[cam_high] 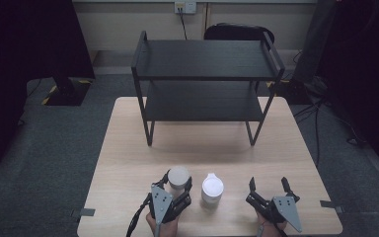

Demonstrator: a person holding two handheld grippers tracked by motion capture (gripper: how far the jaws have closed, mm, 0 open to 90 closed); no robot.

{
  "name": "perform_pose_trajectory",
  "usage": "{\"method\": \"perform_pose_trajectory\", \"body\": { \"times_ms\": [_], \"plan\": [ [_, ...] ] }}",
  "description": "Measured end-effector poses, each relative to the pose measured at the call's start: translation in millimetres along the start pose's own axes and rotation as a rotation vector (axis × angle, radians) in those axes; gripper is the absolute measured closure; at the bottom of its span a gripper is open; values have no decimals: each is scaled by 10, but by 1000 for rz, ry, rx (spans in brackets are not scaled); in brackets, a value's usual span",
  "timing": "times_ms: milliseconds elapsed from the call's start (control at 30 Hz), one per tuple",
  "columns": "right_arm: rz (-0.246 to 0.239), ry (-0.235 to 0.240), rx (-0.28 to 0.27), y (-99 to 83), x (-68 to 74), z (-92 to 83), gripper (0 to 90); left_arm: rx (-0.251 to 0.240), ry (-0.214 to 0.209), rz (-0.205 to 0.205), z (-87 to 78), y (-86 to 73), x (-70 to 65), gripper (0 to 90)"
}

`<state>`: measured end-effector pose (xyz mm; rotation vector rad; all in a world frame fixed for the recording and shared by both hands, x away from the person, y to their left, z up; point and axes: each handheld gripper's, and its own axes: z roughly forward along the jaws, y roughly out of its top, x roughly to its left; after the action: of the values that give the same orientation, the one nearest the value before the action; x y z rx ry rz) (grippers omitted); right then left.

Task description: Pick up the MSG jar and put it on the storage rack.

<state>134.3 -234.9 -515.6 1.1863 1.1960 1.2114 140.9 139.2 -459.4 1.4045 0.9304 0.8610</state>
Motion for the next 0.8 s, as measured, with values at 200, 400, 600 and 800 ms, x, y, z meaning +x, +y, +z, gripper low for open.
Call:
{"method": "perform_pose_trajectory", "body": {
  "times_ms": [200, 400, 600, 800],
  "plan": [
    [0, 0, 0, 0, -1, 0, 0, 3, -45, 5, 13, 96, 100, 342],
    [0, 1, 0, 0, -2, 0, 0, -6, -124, 36, 31, 179, 249, 341],
    [1, 3, -1, -1, -5, -1, 0, -11, -140, 51, 68, 289, 301, 342],
    [0, 3, 0, 0, -5, 0, 0, -16, -177, 64, 134, 438, 400, 342]
  ]
}}
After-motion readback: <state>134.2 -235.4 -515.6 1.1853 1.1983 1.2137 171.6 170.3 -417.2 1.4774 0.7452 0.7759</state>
